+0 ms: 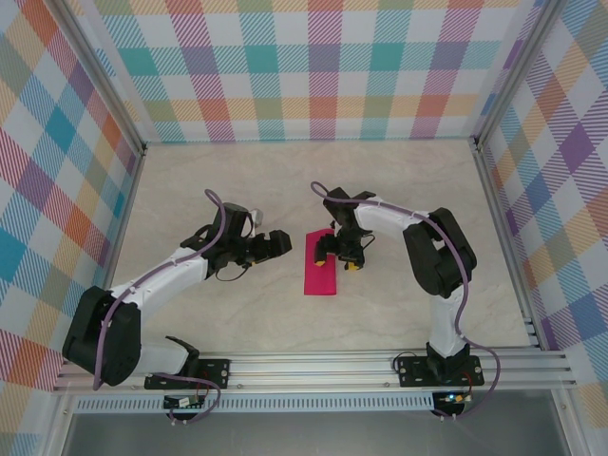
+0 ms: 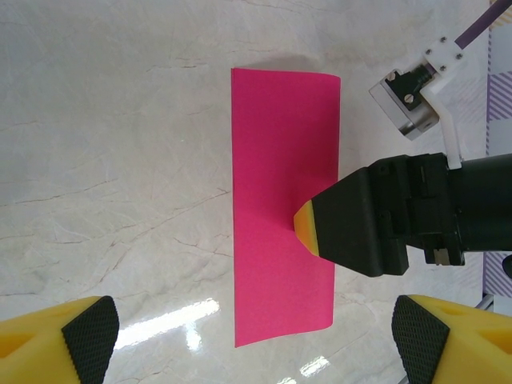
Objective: Fold a paper plane with a square sheet of paper (pick it up from the middle)
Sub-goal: Hold the square sheet of paper at the center of the table.
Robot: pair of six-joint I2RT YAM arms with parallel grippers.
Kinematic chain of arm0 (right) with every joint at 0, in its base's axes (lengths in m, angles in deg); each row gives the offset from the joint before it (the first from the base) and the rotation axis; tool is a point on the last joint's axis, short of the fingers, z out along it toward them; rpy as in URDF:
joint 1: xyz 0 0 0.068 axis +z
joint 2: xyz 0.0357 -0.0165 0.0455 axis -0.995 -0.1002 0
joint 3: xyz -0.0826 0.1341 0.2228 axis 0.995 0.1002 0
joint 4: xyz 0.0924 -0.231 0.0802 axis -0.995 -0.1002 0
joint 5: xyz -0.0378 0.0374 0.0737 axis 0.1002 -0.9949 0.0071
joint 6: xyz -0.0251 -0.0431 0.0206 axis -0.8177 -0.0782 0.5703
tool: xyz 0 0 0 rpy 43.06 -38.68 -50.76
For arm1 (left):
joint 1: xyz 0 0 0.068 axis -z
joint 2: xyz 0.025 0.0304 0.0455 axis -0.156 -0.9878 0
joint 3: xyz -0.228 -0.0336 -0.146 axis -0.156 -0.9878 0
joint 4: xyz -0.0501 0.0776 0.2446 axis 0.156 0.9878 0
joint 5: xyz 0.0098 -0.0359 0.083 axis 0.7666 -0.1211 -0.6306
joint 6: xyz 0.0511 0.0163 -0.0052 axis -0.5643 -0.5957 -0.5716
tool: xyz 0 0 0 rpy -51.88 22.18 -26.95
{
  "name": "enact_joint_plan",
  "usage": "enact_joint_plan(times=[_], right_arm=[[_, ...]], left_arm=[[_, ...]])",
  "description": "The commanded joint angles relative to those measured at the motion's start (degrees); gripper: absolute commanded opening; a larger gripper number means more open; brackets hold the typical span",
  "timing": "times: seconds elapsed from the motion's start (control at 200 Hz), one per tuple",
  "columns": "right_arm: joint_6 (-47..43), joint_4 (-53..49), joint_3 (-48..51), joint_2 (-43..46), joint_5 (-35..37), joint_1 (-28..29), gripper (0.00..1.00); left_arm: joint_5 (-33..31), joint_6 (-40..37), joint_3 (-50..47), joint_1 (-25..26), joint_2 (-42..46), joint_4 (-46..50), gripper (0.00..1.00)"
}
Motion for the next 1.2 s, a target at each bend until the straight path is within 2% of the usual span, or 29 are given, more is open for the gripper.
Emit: enact_joint_plan(times=[0.0,0.28,0.38,0.69,0.765,0.88,0.995,1.195], right_arm=[[-1.74,-2.35,1.71,-4.2,5.6,-0.32,0.8],[-1.65,-2.28,0.96,-3.82,5.24,-0.31,0.79],[-1.5,-2.53,0.74,-4.27,5.62,-0.31,0.79],[-0.92,-2.22,1.0,-5.4,5.77,-0.32,0.79],[-1.09,-2.32,1.0,-5.6,5.95,-0.32,0.79],[-0.89,-2.39,1.0,-5.85,6.22,-0.29,0.79],[-0.86,-2.35,1.0,-6.12,6.22,-0.32,0.79],[-0.85,-2.23,1.35,-6.49,6.64,-0.3,0.79]], left_arm=[[1.04,-0.68,1.86,0.46,-0.48,-0.7,0.89],[1.0,-0.5,1.95,0.41,-0.93,-0.52,0.84],[1.25,-0.17,2.37,0.4,-1.65,-0.19,0.79],[2.45,2.87,4.02,0.76,-6.35,-0.83,0.49],[3.54,3.19,5.36,1.14,-8.63,-0.38,0.38],[3.82,4.03,7.13,1.93,-12.36,-0.28,0.12],[4.26,5.61,8.47,3.25,-15.49,-2.31,0.0],[3.41,7.11,12.24,6.22,-21.17,-2.68,0.0]])
